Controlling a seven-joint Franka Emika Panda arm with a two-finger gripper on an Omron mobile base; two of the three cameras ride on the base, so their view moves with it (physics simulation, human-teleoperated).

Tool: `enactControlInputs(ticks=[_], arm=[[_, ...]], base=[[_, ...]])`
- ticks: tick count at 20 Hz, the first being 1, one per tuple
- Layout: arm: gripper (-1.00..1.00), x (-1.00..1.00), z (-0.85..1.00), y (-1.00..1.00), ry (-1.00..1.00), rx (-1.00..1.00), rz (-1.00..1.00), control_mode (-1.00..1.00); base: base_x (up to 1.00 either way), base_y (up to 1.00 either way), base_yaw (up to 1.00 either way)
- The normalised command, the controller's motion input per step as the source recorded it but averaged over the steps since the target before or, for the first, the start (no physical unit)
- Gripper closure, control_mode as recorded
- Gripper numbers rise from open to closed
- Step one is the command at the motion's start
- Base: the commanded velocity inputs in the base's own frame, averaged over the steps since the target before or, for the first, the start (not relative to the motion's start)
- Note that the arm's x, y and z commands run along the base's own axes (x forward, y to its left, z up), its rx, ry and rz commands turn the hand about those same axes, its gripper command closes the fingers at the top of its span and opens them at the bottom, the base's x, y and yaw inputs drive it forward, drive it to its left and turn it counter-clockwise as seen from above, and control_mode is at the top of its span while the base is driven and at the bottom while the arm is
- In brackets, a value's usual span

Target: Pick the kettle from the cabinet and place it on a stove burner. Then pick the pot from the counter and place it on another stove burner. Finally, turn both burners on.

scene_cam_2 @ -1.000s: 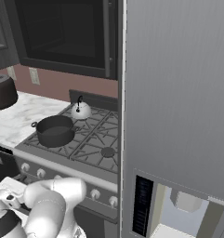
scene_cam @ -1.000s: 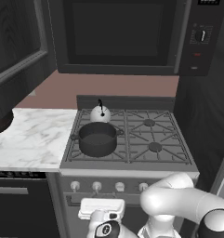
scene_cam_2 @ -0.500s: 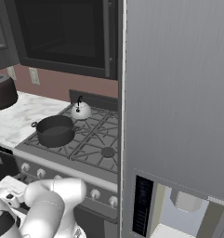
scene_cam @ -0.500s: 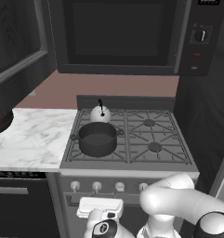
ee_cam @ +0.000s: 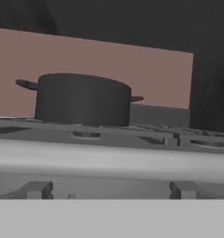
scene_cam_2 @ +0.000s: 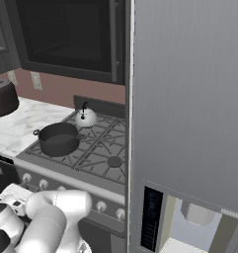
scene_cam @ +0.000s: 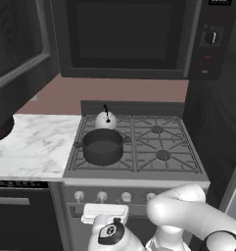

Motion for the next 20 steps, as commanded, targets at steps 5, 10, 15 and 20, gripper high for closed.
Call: enactControlInputs(ticks=[5, 10, 15, 20], arm=[[-1.0, 0.22, -0.3, 0.0, 0.0, 0.11, 0.04, -1.0], [-1.0, 0.15, -0.3, 0.0, 0.0, 0.09, 0.03, -1.0], [-1.0, 0.13, -0.23, 0.0, 0.0, 0.08, 0.03, -1.0], [-1.0, 0.14, -0.22, 0.0, 0.0, 0.08, 0.02, -1.0]], base=[[0.0, 0.0, 0.0], [0.0, 0.0, 0.0], [0.0, 0.0, 0.0], [0.0, 0.0, 0.0]])
